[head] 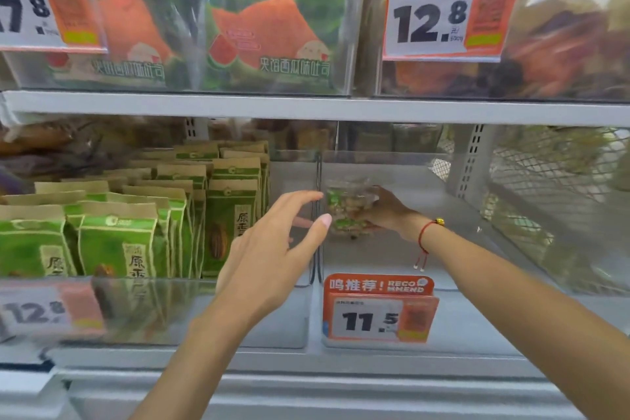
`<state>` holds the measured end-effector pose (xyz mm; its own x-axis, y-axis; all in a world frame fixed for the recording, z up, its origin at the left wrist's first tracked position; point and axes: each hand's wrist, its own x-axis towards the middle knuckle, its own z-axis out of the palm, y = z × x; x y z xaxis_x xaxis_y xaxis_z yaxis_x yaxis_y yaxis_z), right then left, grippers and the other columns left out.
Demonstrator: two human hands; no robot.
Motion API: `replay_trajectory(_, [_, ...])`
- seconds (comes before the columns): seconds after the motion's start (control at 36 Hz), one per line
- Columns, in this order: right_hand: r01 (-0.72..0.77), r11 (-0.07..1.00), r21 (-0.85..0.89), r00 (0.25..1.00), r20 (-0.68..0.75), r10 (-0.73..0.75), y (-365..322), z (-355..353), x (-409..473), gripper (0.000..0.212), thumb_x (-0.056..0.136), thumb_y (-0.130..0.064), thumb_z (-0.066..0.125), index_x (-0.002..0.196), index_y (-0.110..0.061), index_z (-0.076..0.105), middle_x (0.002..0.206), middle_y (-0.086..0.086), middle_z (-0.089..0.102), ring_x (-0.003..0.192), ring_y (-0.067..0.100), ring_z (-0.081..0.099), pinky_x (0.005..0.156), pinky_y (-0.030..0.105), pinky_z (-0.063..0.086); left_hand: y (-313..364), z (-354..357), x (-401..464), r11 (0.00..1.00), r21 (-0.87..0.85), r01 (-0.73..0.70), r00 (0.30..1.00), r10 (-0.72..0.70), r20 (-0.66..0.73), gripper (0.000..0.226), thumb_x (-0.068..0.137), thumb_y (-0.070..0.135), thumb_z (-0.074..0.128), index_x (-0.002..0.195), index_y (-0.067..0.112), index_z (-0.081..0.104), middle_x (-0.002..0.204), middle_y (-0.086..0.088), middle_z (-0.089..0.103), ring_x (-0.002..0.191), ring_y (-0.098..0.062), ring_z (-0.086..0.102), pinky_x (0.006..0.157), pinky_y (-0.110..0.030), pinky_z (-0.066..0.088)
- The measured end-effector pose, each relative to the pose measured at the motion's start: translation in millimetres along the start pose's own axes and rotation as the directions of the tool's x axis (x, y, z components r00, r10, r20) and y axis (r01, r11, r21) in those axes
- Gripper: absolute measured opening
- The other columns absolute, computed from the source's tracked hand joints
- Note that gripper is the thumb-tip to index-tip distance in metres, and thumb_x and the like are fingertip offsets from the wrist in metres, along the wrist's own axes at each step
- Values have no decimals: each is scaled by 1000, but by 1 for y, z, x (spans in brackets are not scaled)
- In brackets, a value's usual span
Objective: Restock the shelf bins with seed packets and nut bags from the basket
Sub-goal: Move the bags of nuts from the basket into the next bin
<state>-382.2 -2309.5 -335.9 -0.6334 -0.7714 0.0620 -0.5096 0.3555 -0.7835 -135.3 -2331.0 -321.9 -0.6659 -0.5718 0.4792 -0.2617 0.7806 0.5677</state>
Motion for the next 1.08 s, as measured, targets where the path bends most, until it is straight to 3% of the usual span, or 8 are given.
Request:
replay_trajectory(0.08, [-43,996,79,998,47,40,1,-3,1,45,87,-9,66,127,-12,47,120,8,57,90,14,57,54,11,51,-2,1,1,1000,-3,-13,1000,13,-3,35,87,67,32,121,61,33,96,47,46,95,6,56,87,-36,51])
replay_trajectory(0.17, [-110,985,134,994,-5,111,5,-6,9,58,82,-8,71,132,-6,41,122,12,57,75,11,62,47,14,50,-4,3,1,1000,-3,-11,1000,11,-5,35,86,69,32,121,63,32,94,50,44,94,7,56,88,-36,50])
replay_trajectory(0.28, [-86,996,-6,993,-76,85,6,-2,14,44,83,-17,72,120,-6,52,115,10,61,83,18,65,56,19,53,-4,1,1,1000,-16,-2,1000,2,-5,33,87,67,33,120,64,32,92,48,46,90,8,56,85,-32,50])
replay_trajectory(0.42, [-68,997,-34,996,-62,66,9,0,14,51,80,-22,75,123,-7,51,119,10,61,93,24,65,64,26,58,-3,0,1,1000,-24,6,1000,-7,-4,33,86,68,34,119,64,33,90,48,47,87,9,56,83,-30,50])
replay_trajectory(0.67, [-152,978,-140,988,20,156,-10,-24,-17,69,83,-19,72,138,-8,32,129,13,51,98,24,62,78,28,55,3,-3,0,1000,-4,9,1000,-9,0,23,88,66,35,109,72,27,90,45,48,82,12,55,81,-26,48])
replay_trajectory(0.86, [191,908,-374,981,43,-189,-39,-54,-94,32,82,-22,72,111,-15,61,113,3,63,103,18,59,85,29,49,12,-9,-11,998,43,-35,996,38,-77,38,89,61,43,125,49,43,113,30,50,94,11,49,82,-20,47])
replay_trajectory(0.97, [364,814,-452,911,-8,-412,-47,-59,-154,20,86,-22,67,106,-22,65,108,-9,64,96,9,59,85,27,49,19,-15,-38,997,51,-61,978,70,-198,33,91,46,53,123,37,51,117,28,49,105,9,45,81,-15,40])
replay_trajectory(1.08, [486,681,-548,820,18,-572,-57,-51,-218,21,85,-25,67,105,-30,64,102,-15,64,87,3,57,75,31,51,26,-29,-88,998,9,-63,975,63,-214,41,85,39,64,123,40,48,107,33,46,93,13,47,69,-3,38])
